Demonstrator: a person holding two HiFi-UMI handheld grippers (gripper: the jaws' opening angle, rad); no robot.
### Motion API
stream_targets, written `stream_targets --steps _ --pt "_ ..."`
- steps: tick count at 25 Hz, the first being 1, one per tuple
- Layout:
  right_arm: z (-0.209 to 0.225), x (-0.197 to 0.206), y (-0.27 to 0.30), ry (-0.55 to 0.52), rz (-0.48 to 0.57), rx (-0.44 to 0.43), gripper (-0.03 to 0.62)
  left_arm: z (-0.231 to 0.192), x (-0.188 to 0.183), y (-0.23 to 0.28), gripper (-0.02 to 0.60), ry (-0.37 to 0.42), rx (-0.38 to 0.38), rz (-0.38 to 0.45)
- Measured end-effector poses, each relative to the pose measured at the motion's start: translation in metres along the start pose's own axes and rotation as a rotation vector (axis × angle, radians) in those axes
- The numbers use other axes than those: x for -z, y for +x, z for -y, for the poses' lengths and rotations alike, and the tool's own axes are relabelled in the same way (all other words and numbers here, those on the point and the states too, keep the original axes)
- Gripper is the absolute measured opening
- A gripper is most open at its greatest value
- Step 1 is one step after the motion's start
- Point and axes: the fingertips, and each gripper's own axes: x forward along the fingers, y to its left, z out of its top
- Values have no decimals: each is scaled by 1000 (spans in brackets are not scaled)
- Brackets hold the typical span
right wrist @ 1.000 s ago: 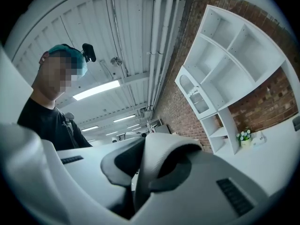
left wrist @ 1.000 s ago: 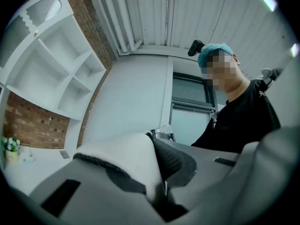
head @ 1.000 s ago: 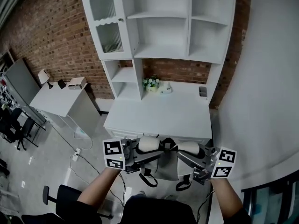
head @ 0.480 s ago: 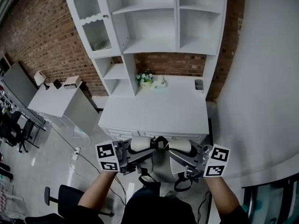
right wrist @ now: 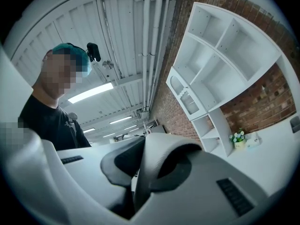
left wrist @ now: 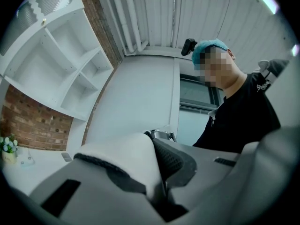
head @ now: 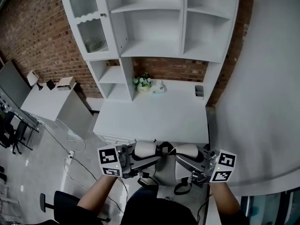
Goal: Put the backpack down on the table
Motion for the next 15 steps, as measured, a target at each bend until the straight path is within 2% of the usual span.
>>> stream_targets --steps 5,9,15 --pt "36 -22 18 2 0 24 48 -37 -19 -3 52 16 24 7" --pt "71 -43 37 -13 16 59 48 -84 -37 -8 52 49 34 21" --pt "107 -68 62 -31 47 102 48 -128 -59 -13 52 54 108 15"
